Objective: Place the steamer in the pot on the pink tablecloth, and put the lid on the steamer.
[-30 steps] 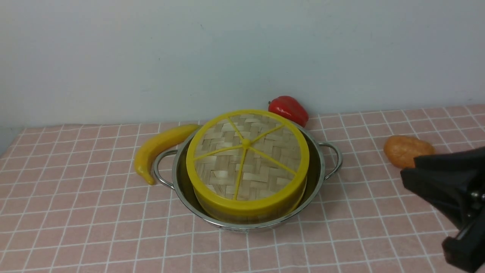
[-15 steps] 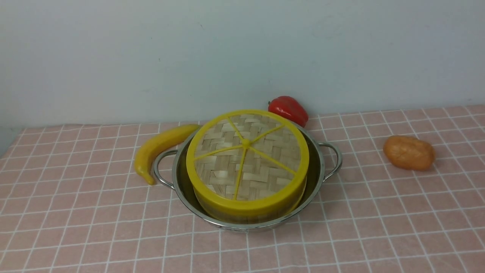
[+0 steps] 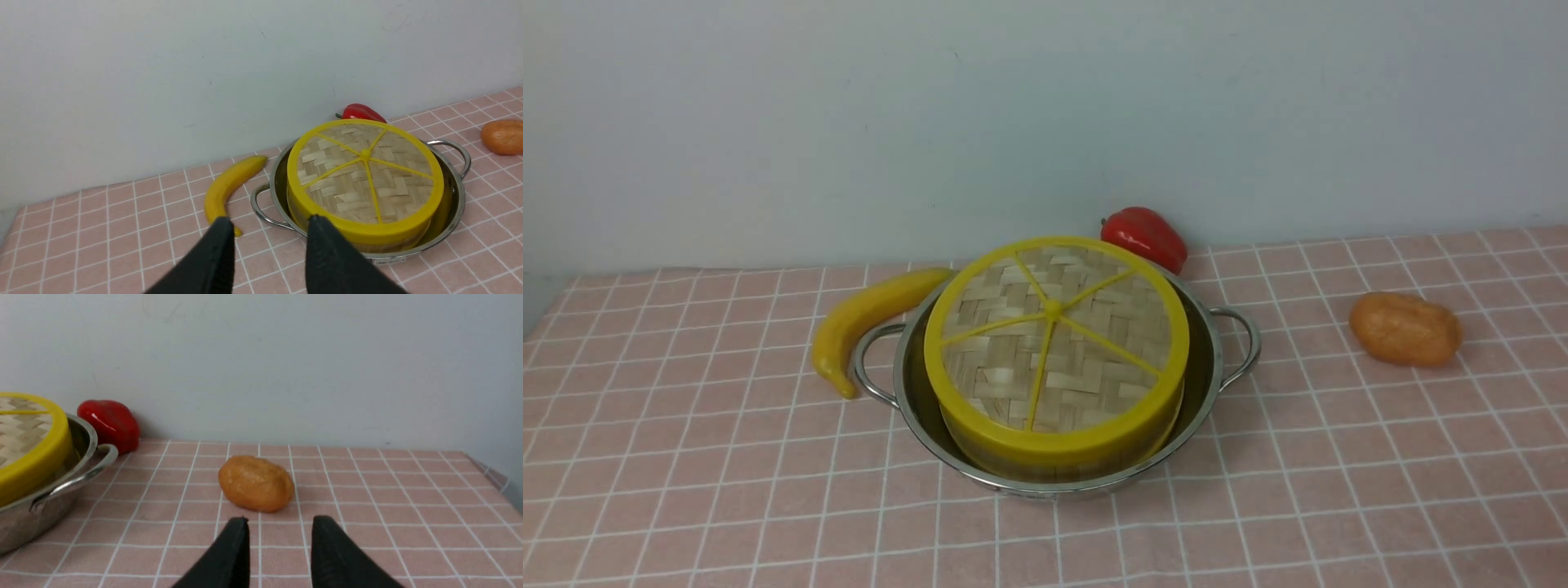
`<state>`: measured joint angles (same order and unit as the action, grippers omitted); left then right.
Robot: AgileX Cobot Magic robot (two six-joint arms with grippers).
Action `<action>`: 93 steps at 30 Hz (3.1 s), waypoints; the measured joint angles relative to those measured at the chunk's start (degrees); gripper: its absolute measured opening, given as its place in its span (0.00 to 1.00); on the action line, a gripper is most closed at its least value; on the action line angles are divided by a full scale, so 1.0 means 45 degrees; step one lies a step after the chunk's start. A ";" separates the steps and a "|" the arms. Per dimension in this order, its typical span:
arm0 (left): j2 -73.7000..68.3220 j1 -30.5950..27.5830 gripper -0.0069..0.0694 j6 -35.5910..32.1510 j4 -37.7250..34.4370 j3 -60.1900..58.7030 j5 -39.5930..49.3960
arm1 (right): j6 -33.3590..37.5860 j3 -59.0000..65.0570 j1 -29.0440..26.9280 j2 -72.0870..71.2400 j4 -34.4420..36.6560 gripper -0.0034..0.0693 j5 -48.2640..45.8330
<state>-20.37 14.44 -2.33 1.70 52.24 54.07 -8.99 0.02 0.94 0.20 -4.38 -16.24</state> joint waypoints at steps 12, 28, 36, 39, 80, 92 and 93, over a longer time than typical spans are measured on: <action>0.0000 0.0000 0.41 0.0000 0.0000 0.0000 0.0000 | -0.0022 0.0087 0.0000 0.0015 0.0277 0.38 0.0012; 0.0813 -0.2114 0.41 -0.1029 0.0739 -0.3796 -0.2321 | -0.0037 0.0097 0.0000 0.0015 0.0277 0.38 0.0012; 0.1720 -0.3148 0.41 -0.1077 0.0763 -1.0514 -0.9580 | -0.0037 0.0110 0.0000 0.0015 0.0277 0.38 0.0012; 0.2318 -0.3148 0.41 -0.1093 0.0763 -1.1588 -1.1405 | -0.0037 0.0110 0.0000 0.0015 0.0277 0.38 0.0022; 0.4532 -0.3159 0.41 -0.1174 0.1445 -1.1698 -1.2340 | -0.0037 0.0110 0.0000 0.0026 0.0287 0.38 0.0022; 0.4532 -0.3159 0.41 -0.1174 0.1443 -1.1698 -1.2340 | -0.0037 0.0110 0.0000 0.0026 0.0287 0.38 0.0022; 0.4532 -0.3159 0.41 -0.1174 0.1443 -1.1698 -1.2340 | -0.0037 0.0110 0.0000 0.0026 0.0287 0.38 0.0022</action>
<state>0.02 0.22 -7.61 8.19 -0.40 -1.46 -9.16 0.52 0.94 0.32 -3.09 -16.14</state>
